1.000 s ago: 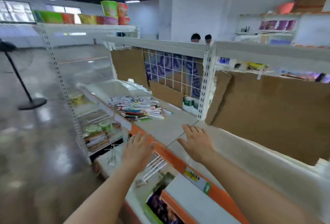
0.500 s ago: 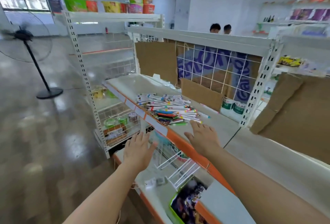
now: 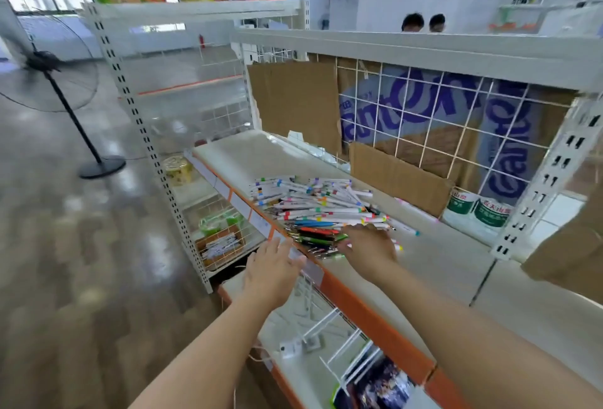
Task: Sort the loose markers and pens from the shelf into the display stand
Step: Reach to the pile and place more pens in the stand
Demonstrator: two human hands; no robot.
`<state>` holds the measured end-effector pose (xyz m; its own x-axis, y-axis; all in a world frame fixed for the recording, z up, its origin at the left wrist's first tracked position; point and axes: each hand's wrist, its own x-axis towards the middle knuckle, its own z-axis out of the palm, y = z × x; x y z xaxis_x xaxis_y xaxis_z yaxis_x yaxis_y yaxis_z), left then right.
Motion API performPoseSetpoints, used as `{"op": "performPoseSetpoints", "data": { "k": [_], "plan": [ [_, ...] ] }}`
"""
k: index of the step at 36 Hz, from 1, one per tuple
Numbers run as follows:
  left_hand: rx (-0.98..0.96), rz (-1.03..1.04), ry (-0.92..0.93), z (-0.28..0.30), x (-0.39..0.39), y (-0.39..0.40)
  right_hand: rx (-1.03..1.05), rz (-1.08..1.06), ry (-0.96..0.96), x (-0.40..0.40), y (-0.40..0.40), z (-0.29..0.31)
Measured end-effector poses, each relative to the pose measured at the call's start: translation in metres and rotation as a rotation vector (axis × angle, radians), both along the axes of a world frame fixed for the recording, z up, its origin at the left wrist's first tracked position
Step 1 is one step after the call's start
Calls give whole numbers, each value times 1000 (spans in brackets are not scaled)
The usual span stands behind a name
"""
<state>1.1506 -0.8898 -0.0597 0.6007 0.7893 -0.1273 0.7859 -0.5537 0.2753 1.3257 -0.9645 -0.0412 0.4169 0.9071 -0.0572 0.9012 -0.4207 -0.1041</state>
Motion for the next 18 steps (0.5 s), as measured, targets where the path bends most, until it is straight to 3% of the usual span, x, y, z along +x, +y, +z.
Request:
{"op": "performPoseSetpoints", "data": {
  "k": [10,18],
  "plan": [
    [77,-48,-33,-6,42,38,76,191,-39,10,39,-22],
    [105,-121,-12,-9,57,56,64,196,-96,8,52,-27]
  ]
}}
